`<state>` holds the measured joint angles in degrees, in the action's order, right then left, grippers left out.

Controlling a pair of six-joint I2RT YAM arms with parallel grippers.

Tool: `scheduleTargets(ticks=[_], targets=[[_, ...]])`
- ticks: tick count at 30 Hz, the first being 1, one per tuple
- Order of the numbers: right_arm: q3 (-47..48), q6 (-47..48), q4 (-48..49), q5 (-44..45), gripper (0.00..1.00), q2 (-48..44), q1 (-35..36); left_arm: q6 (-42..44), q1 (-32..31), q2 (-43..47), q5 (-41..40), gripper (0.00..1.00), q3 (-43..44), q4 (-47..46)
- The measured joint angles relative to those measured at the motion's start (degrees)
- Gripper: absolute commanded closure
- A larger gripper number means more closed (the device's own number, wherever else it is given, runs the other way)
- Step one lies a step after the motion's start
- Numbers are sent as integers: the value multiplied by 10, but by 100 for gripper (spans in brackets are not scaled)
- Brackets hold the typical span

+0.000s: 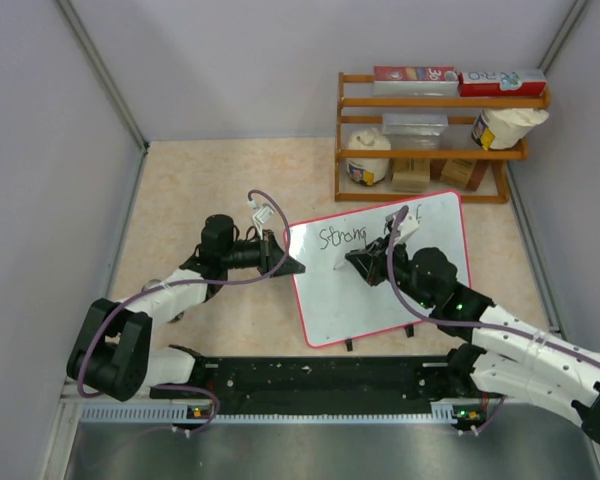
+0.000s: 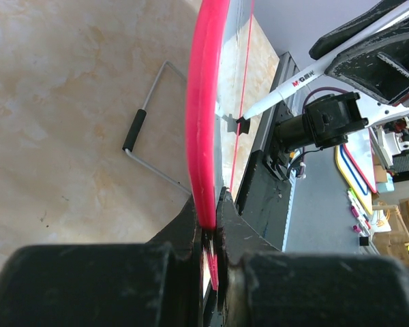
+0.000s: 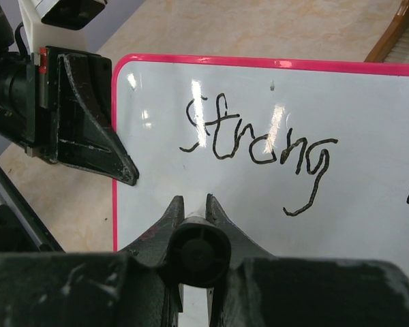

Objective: Write a sentence on the whiteboard

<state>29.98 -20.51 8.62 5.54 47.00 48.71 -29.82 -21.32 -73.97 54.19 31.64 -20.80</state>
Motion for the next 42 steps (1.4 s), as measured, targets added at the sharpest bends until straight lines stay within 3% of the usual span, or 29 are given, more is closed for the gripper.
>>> scheduleTargets(ticks=[24,42], targets=[[0,4,21,7,100,26,16,0,0,-1,-1,100,0,0],[-23,-5,-1,34,100,-9,19,0,2,-6,-1,100,0,0]])
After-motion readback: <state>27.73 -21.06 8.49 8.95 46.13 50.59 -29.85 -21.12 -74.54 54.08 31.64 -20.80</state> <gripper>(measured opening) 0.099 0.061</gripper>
